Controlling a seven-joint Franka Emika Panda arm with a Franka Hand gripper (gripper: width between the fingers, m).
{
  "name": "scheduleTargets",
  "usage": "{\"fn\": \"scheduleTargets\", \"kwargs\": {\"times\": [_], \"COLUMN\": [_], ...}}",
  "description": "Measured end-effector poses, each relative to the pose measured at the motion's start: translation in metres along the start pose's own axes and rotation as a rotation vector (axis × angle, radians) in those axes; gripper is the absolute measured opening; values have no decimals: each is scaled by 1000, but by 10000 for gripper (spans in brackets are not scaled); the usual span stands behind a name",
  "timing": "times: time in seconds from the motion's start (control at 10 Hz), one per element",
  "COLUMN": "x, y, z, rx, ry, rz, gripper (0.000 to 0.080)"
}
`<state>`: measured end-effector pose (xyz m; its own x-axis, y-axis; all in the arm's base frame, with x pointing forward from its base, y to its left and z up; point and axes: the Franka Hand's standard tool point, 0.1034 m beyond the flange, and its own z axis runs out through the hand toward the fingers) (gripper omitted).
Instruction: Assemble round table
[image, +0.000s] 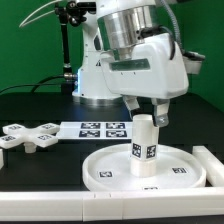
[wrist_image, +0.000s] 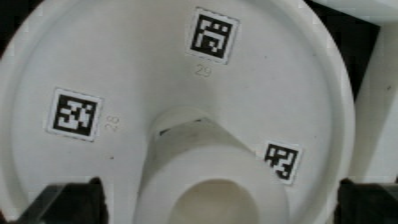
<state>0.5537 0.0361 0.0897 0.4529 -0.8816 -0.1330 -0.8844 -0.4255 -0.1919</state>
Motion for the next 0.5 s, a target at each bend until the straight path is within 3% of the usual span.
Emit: {"fn": "scheduleTargets", "kwargs": {"times": [0.3,0.5], "x": [0,4], "y": [1,-1], "z": [0,-1], "rx": [-6,-34], "ry": [-1,8], "rz": [-226,-466], "gripper": [649,649]}}
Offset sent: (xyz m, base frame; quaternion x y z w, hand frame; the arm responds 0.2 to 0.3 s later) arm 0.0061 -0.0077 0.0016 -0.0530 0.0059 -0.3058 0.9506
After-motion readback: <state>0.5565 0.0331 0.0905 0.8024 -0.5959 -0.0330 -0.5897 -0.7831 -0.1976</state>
